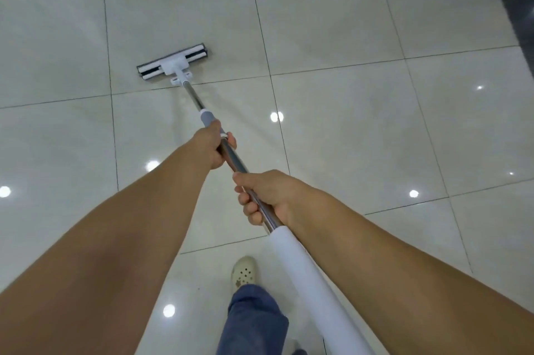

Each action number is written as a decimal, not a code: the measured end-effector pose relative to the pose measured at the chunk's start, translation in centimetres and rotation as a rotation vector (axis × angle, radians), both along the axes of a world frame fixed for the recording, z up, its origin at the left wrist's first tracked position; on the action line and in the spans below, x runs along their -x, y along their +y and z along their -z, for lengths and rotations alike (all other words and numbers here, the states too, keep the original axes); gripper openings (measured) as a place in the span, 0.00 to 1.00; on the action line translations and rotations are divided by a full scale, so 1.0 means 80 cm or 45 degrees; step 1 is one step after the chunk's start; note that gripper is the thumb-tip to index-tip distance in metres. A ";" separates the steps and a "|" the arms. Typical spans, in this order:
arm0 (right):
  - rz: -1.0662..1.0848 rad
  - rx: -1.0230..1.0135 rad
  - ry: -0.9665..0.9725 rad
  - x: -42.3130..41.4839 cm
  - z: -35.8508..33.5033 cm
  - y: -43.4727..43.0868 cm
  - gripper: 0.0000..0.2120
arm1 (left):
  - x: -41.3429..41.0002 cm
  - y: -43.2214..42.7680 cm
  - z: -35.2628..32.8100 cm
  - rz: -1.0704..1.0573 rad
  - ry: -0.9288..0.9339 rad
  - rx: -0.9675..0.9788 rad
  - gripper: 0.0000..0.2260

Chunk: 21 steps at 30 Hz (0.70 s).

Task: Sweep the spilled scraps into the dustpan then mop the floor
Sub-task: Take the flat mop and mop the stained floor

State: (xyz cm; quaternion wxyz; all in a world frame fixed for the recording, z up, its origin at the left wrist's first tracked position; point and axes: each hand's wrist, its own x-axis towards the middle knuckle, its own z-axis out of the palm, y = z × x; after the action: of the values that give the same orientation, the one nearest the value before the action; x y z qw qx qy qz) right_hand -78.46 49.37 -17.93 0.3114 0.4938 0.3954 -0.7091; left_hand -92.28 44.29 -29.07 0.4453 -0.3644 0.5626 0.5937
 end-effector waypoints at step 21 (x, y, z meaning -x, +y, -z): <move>-0.177 -0.150 -0.195 -0.638 -0.083 0.113 0.10 | -0.647 0.106 -0.073 0.123 -0.207 -0.048 0.13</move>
State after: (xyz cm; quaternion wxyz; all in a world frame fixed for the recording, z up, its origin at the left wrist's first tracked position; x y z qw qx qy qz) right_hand -27.42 58.41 -11.31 0.3596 0.5353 0.4448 -0.6215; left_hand -40.52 52.78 -23.24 0.5243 -0.3752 0.5303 0.5505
